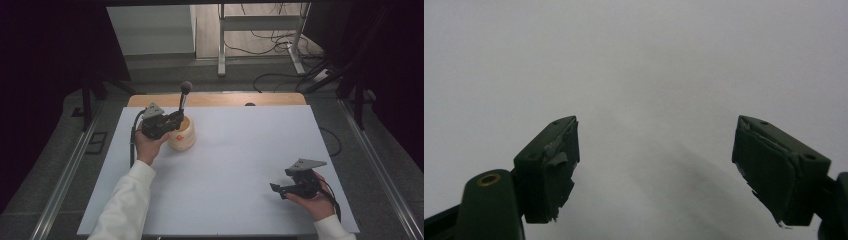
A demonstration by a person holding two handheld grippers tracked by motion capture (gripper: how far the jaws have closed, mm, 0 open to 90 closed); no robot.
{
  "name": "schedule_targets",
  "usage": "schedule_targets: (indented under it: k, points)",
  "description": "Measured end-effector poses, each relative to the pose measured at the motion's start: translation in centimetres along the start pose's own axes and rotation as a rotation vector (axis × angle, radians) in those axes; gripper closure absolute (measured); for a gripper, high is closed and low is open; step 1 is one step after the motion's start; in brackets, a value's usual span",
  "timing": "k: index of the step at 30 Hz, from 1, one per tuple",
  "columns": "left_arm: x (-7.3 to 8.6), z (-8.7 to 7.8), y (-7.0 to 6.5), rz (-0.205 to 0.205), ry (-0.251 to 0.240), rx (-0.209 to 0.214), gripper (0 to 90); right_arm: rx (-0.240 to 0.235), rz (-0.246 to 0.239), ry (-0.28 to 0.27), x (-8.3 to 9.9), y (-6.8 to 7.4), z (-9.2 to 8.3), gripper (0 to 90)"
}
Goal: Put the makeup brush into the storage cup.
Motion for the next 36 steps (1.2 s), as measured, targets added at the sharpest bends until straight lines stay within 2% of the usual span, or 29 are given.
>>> schedule_targets:
  k: [18,36]
  points:
    - [0.7,1.2,1.3,-0.039,0.014,-0.018,74.7,0.000,0.001,0.002,0.1,0.0,0.1,19.8]
    - [1.6,1.8,1.9,-0.048,0.024,-0.013,74.6,0.003,-0.006,0.008,0.1,-0.1,0.1,19.8]
Point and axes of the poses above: each handheld gripper's, and its own axes: z roughly forward along the jaws, x roughly out of its underside, y roughly to its left, the point moved 4 cm from there along z, roughly forward along the jaws, and after that the axes turned 10 degrees about -z, right-handed, at the moved point
